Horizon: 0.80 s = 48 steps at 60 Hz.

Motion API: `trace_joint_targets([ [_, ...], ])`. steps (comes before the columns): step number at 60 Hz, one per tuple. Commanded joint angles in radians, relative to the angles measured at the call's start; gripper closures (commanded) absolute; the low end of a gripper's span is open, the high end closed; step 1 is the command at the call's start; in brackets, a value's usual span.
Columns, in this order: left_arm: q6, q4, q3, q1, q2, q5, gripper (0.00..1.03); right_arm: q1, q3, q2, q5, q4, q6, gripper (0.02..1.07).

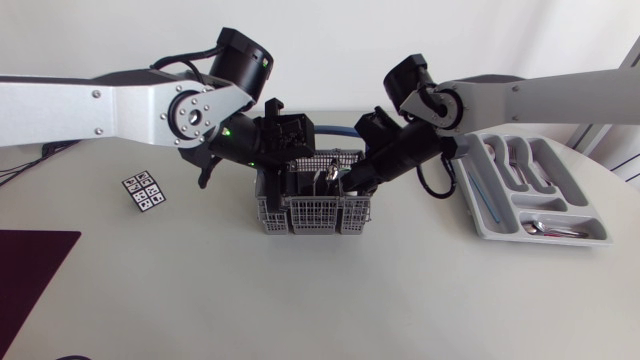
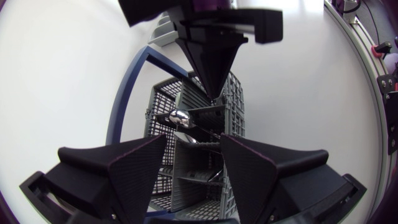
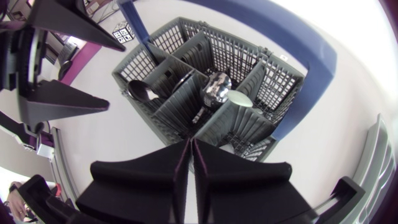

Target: Transfer all utensils from the basket to the drawer tray.

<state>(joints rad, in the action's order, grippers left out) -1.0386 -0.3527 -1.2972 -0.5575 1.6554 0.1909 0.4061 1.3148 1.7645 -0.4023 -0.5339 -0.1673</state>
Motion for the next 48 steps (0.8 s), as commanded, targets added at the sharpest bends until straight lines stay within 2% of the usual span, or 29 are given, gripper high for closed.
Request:
trace_joint_targets([
  [1, 0.028, 0.017, 0.036, -0.004, -0.028, 0.010, 0.42, -0.013, 0.021, -0.073, -0.047, -0.032, 0.041, 1.01],
  [19, 0.052, 0.058, 0.064, -0.024, -0.039, 0.004, 0.40, -0.142, 0.001, -0.209, -0.250, -0.072, 0.095, 1.01],
  [34, 0.069, 0.075, 0.059, -0.053, -0.043, -0.015, 0.38, -0.351, -0.060, -0.356, -0.441, -0.126, 0.115, 1.01],
  [42, 0.091, 0.096, 0.056, -0.070, -0.039, -0.027, 0.35, -0.457, -0.098, -0.427, -0.437, -0.159, 0.109, 1.01],
  [48, 0.112, 0.098, 0.044, -0.078, -0.029, -0.028, 0.34, -0.521, -0.126, -0.447, -0.343, -0.224, 0.026, 1.01],
])
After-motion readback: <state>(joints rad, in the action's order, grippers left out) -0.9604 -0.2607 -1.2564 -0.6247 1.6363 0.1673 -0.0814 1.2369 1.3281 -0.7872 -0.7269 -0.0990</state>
